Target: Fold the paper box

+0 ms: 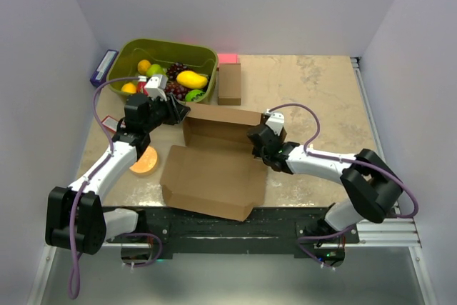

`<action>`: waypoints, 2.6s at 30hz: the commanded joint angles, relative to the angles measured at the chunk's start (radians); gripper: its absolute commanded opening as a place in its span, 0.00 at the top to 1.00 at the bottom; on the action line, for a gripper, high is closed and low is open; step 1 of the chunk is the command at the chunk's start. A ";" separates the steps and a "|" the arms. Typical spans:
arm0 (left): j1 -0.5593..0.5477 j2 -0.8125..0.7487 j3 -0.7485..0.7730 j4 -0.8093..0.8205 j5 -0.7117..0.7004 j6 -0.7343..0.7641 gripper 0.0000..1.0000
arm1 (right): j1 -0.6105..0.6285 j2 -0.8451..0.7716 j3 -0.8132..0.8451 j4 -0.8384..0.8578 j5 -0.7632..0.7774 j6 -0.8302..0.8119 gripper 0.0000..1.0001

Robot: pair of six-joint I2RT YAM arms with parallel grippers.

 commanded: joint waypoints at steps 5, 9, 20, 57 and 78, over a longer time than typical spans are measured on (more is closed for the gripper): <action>-0.005 0.033 -0.003 -0.057 0.013 0.005 0.66 | -0.001 0.065 -0.035 0.187 -0.093 0.018 0.99; -0.005 0.035 -0.003 -0.056 0.016 0.005 0.66 | 0.004 0.099 -0.043 0.188 -0.070 0.039 1.00; -0.005 0.035 -0.003 -0.056 0.016 0.004 0.67 | 0.043 0.196 -0.078 0.196 -0.030 0.120 1.00; -0.012 0.032 -0.005 -0.060 0.010 0.008 0.68 | 0.005 -0.545 0.045 -0.533 0.133 0.000 0.21; -0.054 0.024 0.000 -0.080 -0.036 0.034 0.68 | -0.035 -0.318 0.115 -0.384 0.064 -0.122 0.89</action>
